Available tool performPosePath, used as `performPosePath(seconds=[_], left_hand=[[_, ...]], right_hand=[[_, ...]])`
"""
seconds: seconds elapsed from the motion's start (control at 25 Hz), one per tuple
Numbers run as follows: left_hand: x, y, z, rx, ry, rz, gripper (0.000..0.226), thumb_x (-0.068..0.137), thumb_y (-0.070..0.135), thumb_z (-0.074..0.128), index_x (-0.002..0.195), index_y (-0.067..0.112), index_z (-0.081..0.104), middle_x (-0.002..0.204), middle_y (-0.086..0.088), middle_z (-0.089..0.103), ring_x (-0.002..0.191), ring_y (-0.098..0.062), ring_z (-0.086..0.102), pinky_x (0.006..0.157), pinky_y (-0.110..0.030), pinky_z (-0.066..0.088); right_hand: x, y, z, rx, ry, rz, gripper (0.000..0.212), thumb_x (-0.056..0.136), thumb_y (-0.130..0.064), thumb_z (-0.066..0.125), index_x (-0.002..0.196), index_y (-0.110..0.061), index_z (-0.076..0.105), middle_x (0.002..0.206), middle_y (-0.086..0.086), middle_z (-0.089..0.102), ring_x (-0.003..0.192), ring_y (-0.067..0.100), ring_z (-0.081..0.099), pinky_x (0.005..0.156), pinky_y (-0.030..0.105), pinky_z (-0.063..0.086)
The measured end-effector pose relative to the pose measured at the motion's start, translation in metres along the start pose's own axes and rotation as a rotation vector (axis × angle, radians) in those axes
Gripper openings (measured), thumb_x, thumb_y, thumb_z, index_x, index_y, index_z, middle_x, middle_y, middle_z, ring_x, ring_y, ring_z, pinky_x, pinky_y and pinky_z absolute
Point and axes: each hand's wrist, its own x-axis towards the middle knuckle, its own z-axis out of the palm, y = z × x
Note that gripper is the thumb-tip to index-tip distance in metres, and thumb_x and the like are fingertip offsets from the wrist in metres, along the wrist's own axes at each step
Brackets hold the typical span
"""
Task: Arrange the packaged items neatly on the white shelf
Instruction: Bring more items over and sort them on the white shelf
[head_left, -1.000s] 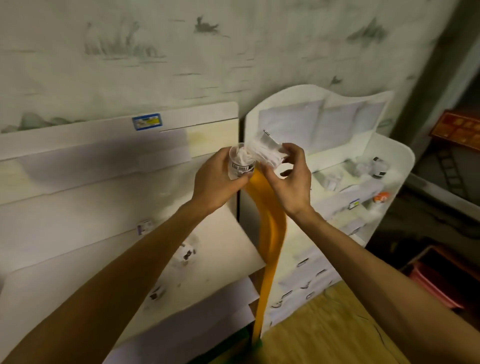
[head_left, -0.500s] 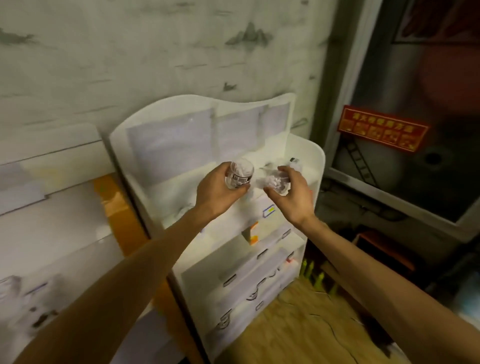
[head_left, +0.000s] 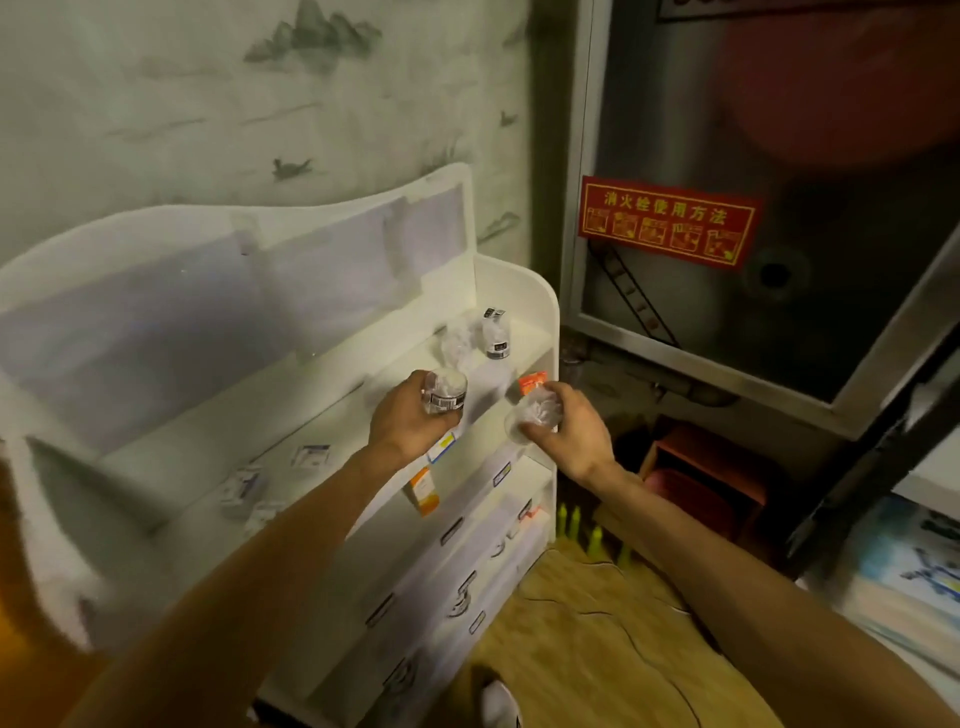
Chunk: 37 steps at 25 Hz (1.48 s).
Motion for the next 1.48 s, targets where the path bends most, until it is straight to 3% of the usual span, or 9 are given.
performPosePath(seconds=[0.12,0.32,0.56,0.76,1.04,1.24,1.36,1.48], left_hand=[[0.050,-0.004,0.030,0.015,-0.017,-0.035,0.049,0.068,0.044,0.079,0.109,0.026,0.060,0.109,0.003,0.070,0.099,-0.024,0.067,0.085,-0.037,0.055],[0.136,-0.005,0.066,0.042,-0.052,-0.131,0.059,0.074,0.033,0.079,0.123,0.016,0.052,0.123,-0.005,0.062,0.108,-0.031,0.061,0.082,-0.031,0.048],[0.200,-0.028,0.100,0.032,-0.070,-0.309,0.058,0.081,0.035,0.072,0.123,0.010,0.042,0.118,-0.011,0.062,0.104,-0.034,0.062,0.080,-0.037,0.049],[0.223,-0.033,0.118,-0.052,-0.073,-0.331,0.063,0.088,0.034,0.066,0.134,0.008,0.032,0.130,-0.013,0.057,0.115,-0.036,0.059,0.081,-0.036,0.045],[0.260,-0.014,0.128,-0.091,-0.041,-0.371,0.079,0.086,0.036,0.069,0.146,0.012,0.022,0.144,-0.012,0.042,0.125,-0.034,0.051,0.096,-0.044,0.047],[0.272,-0.008,0.127,-0.016,-0.029,-0.380,0.111,0.075,0.038,0.073,0.156,0.010,0.002,0.159,-0.012,0.017,0.147,-0.032,0.023,0.118,-0.044,0.028],[0.267,-0.008,0.121,0.148,-0.078,-0.363,0.113,0.083,0.040,0.068,0.156,0.006,-0.010,0.166,-0.013,-0.006,0.153,-0.028,-0.001,0.124,-0.038,0.009],[0.253,-0.011,0.106,0.350,-0.078,-0.310,0.111,0.085,0.047,0.063,0.156,0.006,-0.013,0.165,-0.012,-0.015,0.153,-0.025,-0.009,0.125,-0.036,0.001]], right_hand=[[0.042,0.021,0.008,-0.063,-0.066,0.032,0.066,0.081,-0.042,0.077,0.139,-0.027,0.046,0.132,0.001,0.054,0.117,0.022,0.056,0.096,0.038,0.049],[0.131,0.040,0.031,-0.080,-0.123,0.077,0.080,0.081,-0.039,0.079,0.147,-0.021,0.037,0.142,0.002,0.052,0.124,0.024,0.055,0.101,0.037,0.048],[0.216,0.051,0.082,-0.057,-0.166,0.063,0.084,0.082,-0.042,0.075,0.150,-0.024,0.029,0.137,0.001,0.056,0.121,0.025,0.058,0.098,0.045,0.052],[0.248,0.070,0.108,-0.055,-0.121,-0.014,0.085,0.083,-0.042,0.076,0.150,-0.027,0.025,0.150,-0.002,0.039,0.129,0.025,0.051,0.097,0.055,0.052],[0.291,0.074,0.112,0.047,-0.217,-0.058,0.084,0.086,-0.045,0.073,0.153,-0.027,0.027,0.150,-0.002,0.045,0.134,0.022,0.047,0.106,0.043,0.045],[0.312,0.087,0.104,-0.078,-0.318,-0.154,0.087,0.090,-0.041,0.070,0.157,-0.024,0.018,0.156,0.001,0.035,0.141,0.022,0.038,0.108,0.039,0.040],[0.318,0.093,0.096,-0.173,-0.371,-0.249,0.082,0.094,-0.043,0.064,0.158,-0.020,0.018,0.162,0.004,0.026,0.147,0.023,0.027,0.115,0.039,0.031],[0.323,0.089,0.091,-0.239,-0.324,-0.394,0.072,0.099,-0.048,0.052,0.157,-0.014,0.024,0.163,0.008,0.025,0.150,0.025,0.021,0.121,0.039,0.020]])
